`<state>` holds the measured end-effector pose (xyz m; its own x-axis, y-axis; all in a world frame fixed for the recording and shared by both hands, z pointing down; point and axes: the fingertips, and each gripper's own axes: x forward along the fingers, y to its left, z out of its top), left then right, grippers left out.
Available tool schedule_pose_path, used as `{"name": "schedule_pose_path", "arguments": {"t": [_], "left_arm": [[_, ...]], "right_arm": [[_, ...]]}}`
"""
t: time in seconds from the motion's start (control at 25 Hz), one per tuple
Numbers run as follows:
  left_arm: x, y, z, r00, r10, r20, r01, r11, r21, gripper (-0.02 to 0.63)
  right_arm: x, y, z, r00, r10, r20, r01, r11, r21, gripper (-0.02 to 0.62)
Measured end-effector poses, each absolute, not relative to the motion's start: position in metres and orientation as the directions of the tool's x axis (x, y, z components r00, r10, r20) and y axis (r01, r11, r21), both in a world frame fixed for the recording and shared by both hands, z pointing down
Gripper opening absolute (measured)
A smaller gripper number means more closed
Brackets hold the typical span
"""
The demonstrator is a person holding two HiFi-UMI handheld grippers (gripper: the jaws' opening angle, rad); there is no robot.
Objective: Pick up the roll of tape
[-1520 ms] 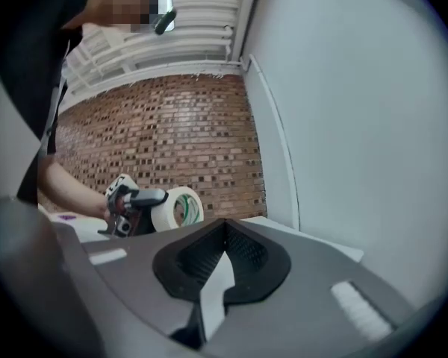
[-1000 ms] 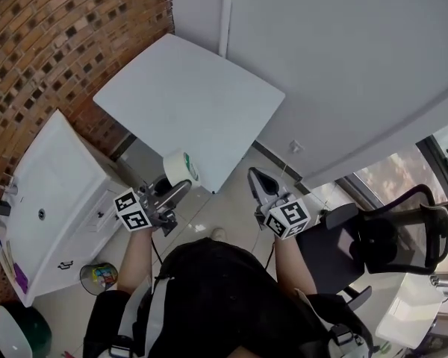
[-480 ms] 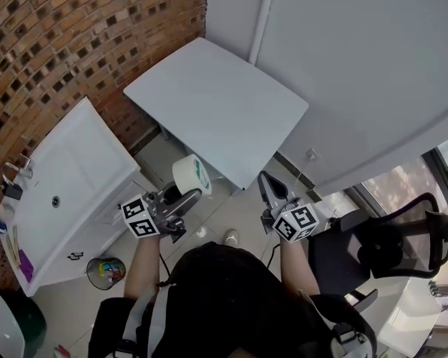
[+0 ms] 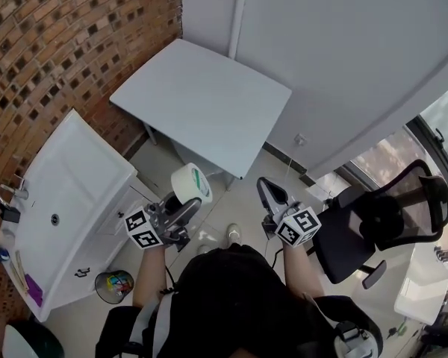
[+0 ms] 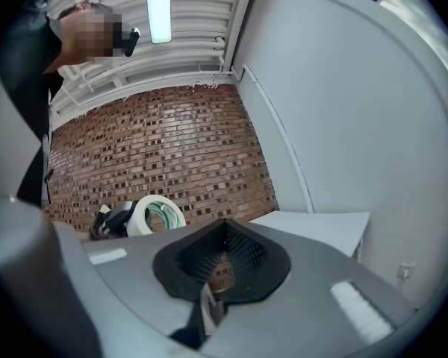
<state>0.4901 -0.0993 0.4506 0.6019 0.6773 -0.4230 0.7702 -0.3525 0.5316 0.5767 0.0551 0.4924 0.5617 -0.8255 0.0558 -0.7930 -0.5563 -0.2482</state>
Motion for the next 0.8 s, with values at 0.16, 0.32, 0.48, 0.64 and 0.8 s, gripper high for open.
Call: {"name": "schedule_pose_path", "arguments": {"t": [0.16, 0.32, 0.48, 0.64, 0.8], "left_arm": [[0.481, -0.095, 0.447, 0.581, 0.694, -0.425, 0.786, -0.343, 0.514, 0.106], [0.48, -0.088, 0.445, 0.592, 0.707, -0.387, 0.784, -0.395, 0.479, 0.106], [0.483, -0.079, 0.44, 0.589, 0.716, -0.374, 0.789, -0.409, 0.458, 0.106], [0.49, -0.064, 0.439, 0.605, 0.693, -0.393, 0.78, -0.416, 0.467, 0.106], [0.506, -0.048, 0.43, 0.607, 0.676, -0.417, 0.785, -0.432, 0.443, 0.106]], "right_arm": [[0.563, 0.069, 0.486, 0.582, -0.812, 0.052, -0.782, -0.576, -0.238, 0.006], [0.565, 0.086, 0.486, 0.573, -0.819, 0.036, -0.792, -0.565, -0.233, 0.006], [0.578, 0.095, 0.485, 0.558, -0.83, 0.022, -0.805, -0.547, -0.228, 0.006], [0.591, 0.113, 0.482, 0.54, -0.842, 0.004, -0.824, -0.529, -0.2, 0.006], [0.613, 0.133, 0.474, 0.551, -0.834, 0.002, -0.826, -0.546, -0.141, 0.005]]}}
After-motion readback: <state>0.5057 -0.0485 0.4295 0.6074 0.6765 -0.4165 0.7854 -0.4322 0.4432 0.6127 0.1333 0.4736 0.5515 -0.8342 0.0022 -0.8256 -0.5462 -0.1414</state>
